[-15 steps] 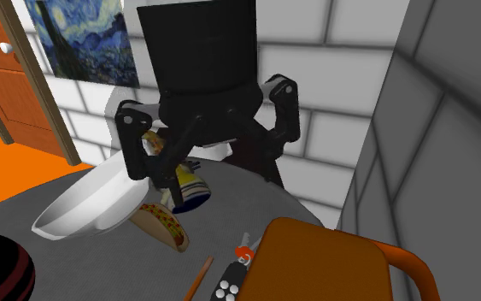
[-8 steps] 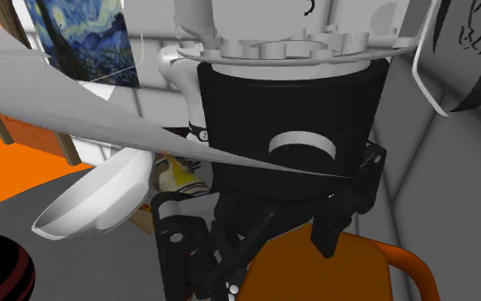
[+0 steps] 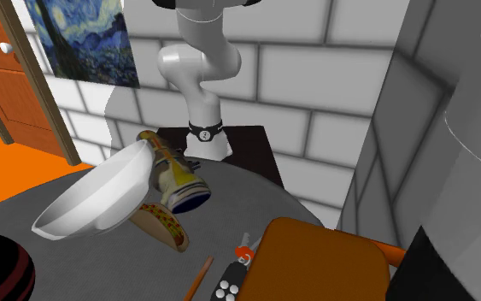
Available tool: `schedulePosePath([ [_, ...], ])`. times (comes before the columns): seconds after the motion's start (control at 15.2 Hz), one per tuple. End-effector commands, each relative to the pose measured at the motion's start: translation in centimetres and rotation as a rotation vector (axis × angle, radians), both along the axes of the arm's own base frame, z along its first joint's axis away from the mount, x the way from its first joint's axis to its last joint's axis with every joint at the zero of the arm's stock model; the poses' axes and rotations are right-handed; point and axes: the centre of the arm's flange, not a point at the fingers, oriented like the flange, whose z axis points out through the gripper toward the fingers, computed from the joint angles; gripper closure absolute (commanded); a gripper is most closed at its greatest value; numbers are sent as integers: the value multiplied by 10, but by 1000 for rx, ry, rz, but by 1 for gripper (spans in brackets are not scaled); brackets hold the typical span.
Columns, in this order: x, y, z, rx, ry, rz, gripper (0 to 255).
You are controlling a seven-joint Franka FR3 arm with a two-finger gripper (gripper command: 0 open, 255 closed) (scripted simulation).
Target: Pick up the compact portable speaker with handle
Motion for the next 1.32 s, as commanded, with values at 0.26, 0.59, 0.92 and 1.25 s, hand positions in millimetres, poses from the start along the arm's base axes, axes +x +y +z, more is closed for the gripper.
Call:
schedulePosePath([
  [0.26,22,22,-25,-4,-9,38,0],
  [0.59,22,22,-49,-4,-9,38,0],
  [0.92,23,21,-49,-4,-9,38,255],
  [1.25,24,22,-49,-4,-9,38,255],
])
